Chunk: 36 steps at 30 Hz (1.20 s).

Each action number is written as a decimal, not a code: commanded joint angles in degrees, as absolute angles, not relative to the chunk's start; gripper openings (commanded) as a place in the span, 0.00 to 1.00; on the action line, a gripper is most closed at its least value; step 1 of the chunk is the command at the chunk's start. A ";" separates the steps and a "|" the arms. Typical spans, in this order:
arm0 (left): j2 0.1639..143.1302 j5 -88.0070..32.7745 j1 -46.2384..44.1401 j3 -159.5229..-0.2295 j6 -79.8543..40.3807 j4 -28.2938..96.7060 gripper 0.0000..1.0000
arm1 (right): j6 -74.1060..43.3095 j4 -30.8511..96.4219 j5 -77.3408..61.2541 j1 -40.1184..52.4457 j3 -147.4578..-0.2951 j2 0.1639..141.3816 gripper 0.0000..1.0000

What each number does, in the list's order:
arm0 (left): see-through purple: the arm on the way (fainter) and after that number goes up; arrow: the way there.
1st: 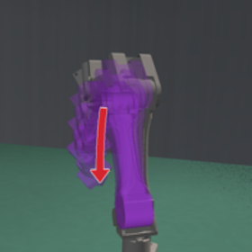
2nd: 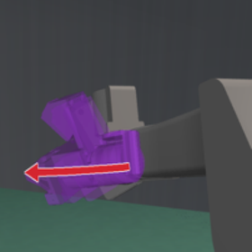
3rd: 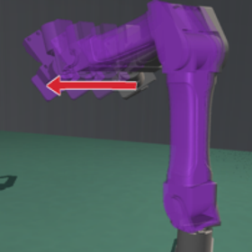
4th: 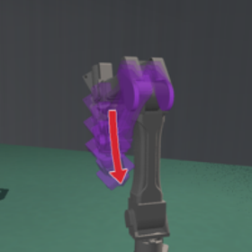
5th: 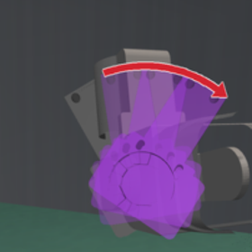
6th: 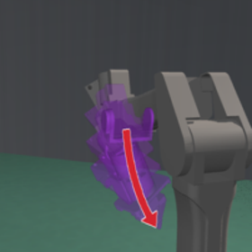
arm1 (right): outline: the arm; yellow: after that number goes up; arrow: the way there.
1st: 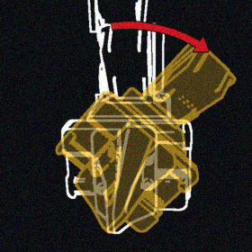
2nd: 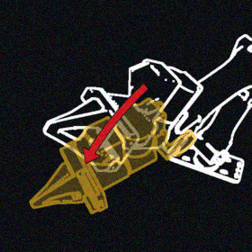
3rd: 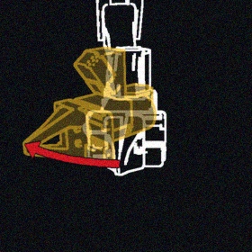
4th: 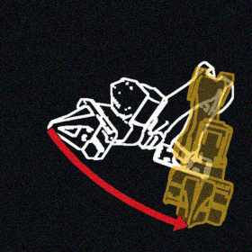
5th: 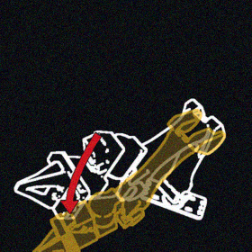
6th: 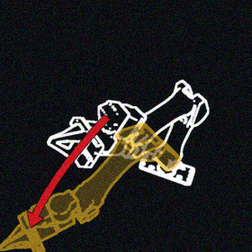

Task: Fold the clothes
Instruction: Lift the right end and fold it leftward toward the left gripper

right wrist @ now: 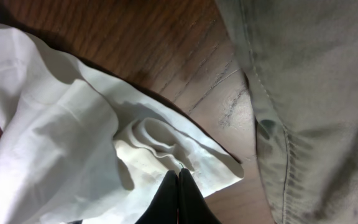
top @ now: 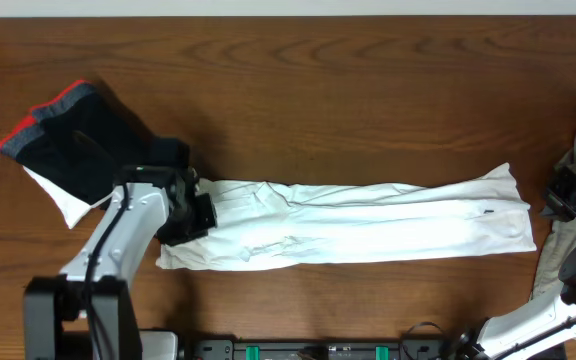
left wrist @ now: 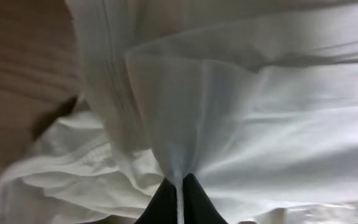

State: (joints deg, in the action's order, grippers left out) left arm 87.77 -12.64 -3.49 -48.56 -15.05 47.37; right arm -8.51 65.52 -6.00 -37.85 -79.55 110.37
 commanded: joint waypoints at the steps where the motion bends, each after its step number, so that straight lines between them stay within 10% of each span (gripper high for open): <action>1: 88.92 -11.27 -3.46 -46.78 -15.33 47.70 0.06 | -8.95 65.58 -6.44 -37.43 -80.12 108.97 0.01; 6: 88.95 -11.27 -3.46 -46.72 -15.33 47.42 0.06 | -8.95 65.56 -6.42 -37.43 -80.12 108.97 0.06; 10: 88.95 -11.27 -3.46 -46.72 -15.33 47.42 0.13 | -8.95 65.10 -6.00 -37.43 -80.12 108.97 0.37; 20: 88.95 -11.29 -3.46 -46.72 -15.33 47.22 0.17 | -4.08 64.34 -15.70 -37.43 -79.35 109.01 0.80; 36: 88.95 -11.29 -3.46 -46.72 -15.35 46.61 0.17 | 6.20 61.54 -17.91 -37.47 -75.57 109.01 0.85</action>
State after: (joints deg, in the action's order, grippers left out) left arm 88.82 -11.99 -3.49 -47.03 -15.22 46.46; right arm 1.56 61.71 -17.87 -37.85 -75.96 110.37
